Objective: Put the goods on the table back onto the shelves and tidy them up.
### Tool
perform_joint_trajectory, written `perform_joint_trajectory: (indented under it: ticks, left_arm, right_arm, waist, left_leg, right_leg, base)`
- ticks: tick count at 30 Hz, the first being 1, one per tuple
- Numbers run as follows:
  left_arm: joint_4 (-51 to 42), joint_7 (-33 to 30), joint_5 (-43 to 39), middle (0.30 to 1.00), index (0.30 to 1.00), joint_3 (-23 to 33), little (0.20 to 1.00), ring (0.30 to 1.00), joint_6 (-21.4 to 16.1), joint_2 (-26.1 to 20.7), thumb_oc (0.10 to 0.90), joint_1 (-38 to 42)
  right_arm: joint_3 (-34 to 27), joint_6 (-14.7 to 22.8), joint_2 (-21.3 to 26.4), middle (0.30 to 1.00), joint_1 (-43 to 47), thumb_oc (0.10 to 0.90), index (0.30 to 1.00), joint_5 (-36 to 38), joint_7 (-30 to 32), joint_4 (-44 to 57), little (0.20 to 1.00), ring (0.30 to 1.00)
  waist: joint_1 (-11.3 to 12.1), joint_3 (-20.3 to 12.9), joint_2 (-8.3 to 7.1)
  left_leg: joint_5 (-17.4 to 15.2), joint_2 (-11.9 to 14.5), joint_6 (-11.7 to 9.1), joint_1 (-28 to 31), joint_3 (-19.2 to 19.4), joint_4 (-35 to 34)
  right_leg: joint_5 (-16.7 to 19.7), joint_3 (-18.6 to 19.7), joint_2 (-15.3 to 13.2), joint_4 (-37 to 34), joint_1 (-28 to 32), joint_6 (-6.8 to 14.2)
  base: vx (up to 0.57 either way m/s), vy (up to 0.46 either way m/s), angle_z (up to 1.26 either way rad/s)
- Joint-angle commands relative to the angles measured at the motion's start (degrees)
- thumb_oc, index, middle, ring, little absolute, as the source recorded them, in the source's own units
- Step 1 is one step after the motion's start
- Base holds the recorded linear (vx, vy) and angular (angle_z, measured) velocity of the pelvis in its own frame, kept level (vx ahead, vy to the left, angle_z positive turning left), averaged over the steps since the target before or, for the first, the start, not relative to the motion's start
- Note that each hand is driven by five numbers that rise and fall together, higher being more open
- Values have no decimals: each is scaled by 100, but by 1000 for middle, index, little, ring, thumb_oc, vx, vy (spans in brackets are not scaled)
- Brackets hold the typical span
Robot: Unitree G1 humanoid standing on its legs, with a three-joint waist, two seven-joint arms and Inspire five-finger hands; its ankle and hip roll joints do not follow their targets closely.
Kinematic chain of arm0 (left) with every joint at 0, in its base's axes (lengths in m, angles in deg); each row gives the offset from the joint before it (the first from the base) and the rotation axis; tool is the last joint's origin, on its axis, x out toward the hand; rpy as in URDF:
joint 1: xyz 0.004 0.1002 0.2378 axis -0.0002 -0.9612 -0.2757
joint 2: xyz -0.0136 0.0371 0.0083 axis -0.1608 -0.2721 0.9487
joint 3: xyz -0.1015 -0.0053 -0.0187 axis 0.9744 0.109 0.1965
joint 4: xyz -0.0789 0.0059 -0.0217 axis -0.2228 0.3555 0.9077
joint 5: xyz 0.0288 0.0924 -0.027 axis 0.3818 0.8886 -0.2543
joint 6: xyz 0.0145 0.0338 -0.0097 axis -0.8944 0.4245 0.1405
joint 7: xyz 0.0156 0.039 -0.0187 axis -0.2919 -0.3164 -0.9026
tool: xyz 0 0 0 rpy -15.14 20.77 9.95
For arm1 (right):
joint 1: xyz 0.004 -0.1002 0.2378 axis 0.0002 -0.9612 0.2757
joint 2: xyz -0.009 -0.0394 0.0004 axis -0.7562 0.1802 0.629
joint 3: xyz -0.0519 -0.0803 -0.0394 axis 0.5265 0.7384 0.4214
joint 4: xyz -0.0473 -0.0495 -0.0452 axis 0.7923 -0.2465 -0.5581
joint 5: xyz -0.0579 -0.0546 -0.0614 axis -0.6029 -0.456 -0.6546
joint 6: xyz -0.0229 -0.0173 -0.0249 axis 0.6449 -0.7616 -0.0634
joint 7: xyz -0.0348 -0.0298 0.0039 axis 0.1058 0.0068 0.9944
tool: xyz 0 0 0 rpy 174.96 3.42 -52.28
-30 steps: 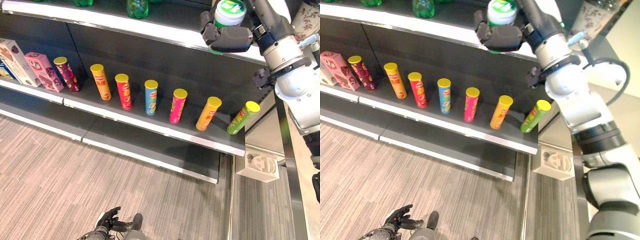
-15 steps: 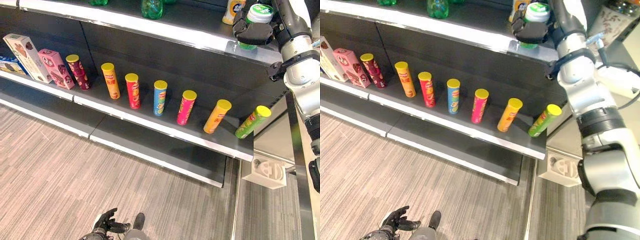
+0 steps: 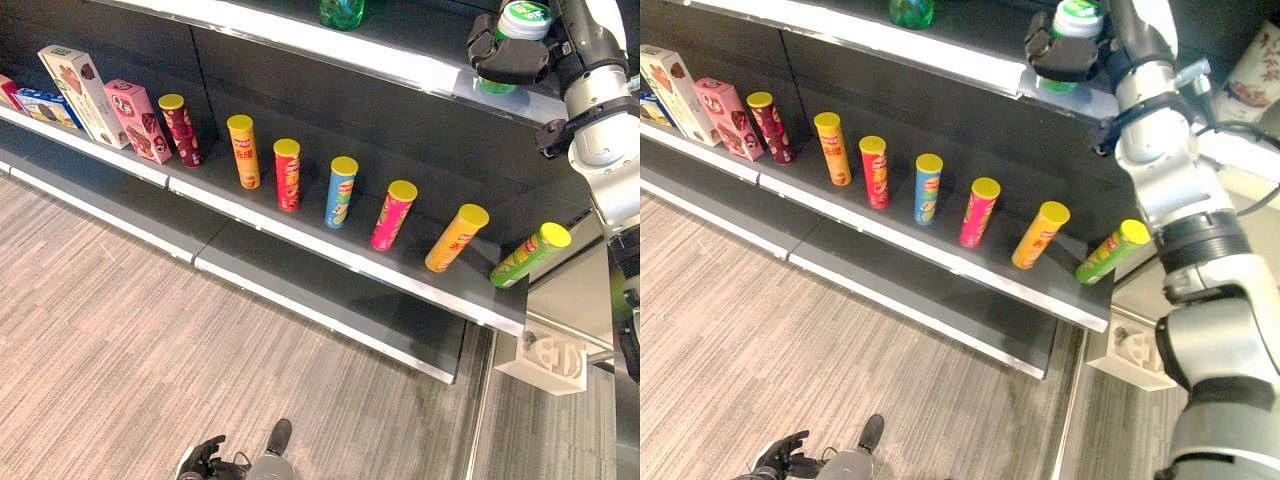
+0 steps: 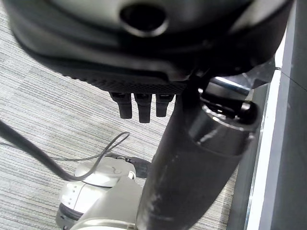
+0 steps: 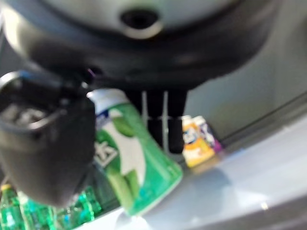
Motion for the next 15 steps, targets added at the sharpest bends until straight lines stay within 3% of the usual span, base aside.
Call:
perform_joint_trajectory:
  ticks: [1, 15]
  left_arm:
    - [58, -156, -120, 900, 900, -100, 900, 900, -281, -318, 800, 196]
    - [193, -188, -181, 900, 900, -51, 900, 900, -290, -252, 800, 78]
  right_arm:
    - [229, 200, 235, 300, 1184, 400, 300, 135, 385, -409, 300, 300]
    - [458, 216, 281, 300, 1573, 400, 300, 583, 313, -1222, 300, 300]
  waist:
    - [115, -367, -272]
    - [167, -365, -310]
  left_leg:
    - [-971, 207, -325, 474, 753, 88]
    - [-930, 232, -367, 419, 736, 39]
  right_leg:
    - [-22, 213, -547, 492, -803, 794]
    - [-25, 143, -529, 439, -803, 789]
  base:
    - [0, 0, 0]
    - [9, 0, 5]
